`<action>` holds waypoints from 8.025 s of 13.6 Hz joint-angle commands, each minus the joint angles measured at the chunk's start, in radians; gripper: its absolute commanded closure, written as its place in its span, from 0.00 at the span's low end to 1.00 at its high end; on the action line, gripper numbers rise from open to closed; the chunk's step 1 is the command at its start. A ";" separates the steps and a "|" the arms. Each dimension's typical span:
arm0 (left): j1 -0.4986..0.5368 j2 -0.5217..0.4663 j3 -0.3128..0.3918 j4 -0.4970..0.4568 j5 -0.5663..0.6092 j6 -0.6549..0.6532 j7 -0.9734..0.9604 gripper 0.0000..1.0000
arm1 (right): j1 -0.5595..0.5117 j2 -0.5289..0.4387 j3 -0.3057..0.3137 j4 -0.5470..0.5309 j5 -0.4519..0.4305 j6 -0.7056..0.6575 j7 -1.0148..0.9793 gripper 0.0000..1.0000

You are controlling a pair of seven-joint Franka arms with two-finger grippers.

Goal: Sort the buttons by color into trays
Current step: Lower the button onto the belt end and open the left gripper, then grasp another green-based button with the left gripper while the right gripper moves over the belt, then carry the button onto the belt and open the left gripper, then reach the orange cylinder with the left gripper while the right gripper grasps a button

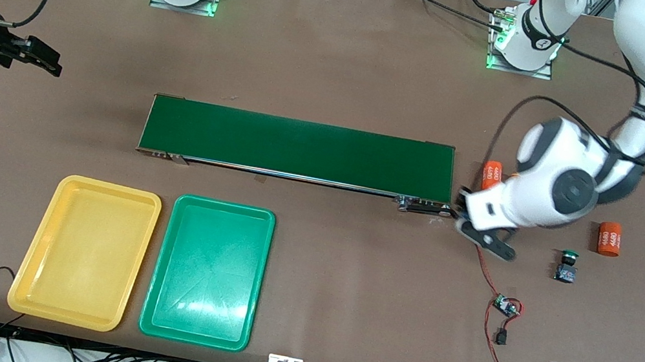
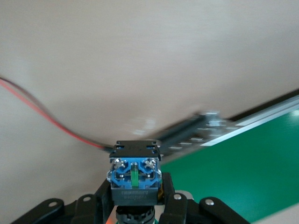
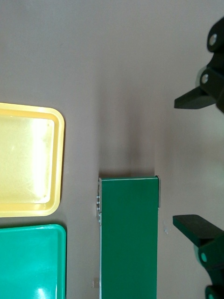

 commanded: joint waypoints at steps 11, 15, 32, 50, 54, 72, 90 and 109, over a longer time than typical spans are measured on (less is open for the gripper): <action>-0.134 -0.051 -0.008 -0.215 -0.016 0.136 -0.267 0.98 | -0.001 -0.019 0.007 -0.020 0.008 0.013 0.007 0.00; -0.134 -0.042 -0.008 -0.210 -0.037 0.150 -0.306 0.00 | -0.001 -0.017 0.007 -0.022 0.012 0.014 0.007 0.00; 0.450 0.050 0.010 -0.080 0.064 0.154 0.036 0.00 | 0.391 0.020 0.027 -0.063 0.058 0.218 0.493 0.00; 0.536 0.337 0.015 0.138 0.075 0.205 0.500 0.31 | 0.656 0.047 0.029 -0.304 -0.057 0.499 0.860 0.00; 0.536 0.331 0.018 0.136 0.078 0.219 0.501 0.92 | 0.652 0.056 0.029 -0.303 -0.072 0.546 0.858 0.00; 0.093 -0.089 -0.161 -0.114 0.061 -0.004 -0.190 0.97 | 0.646 0.061 0.027 -0.303 -0.072 0.557 0.858 0.00; -0.007 0.006 -0.182 -0.177 0.010 0.180 -0.272 0.00 | 0.646 0.064 0.027 -0.301 -0.072 0.562 0.860 0.00; 0.397 -0.076 -0.169 -0.388 -0.010 0.177 -0.028 0.00 | 0.763 0.322 0.027 -0.160 -0.037 0.695 0.926 0.00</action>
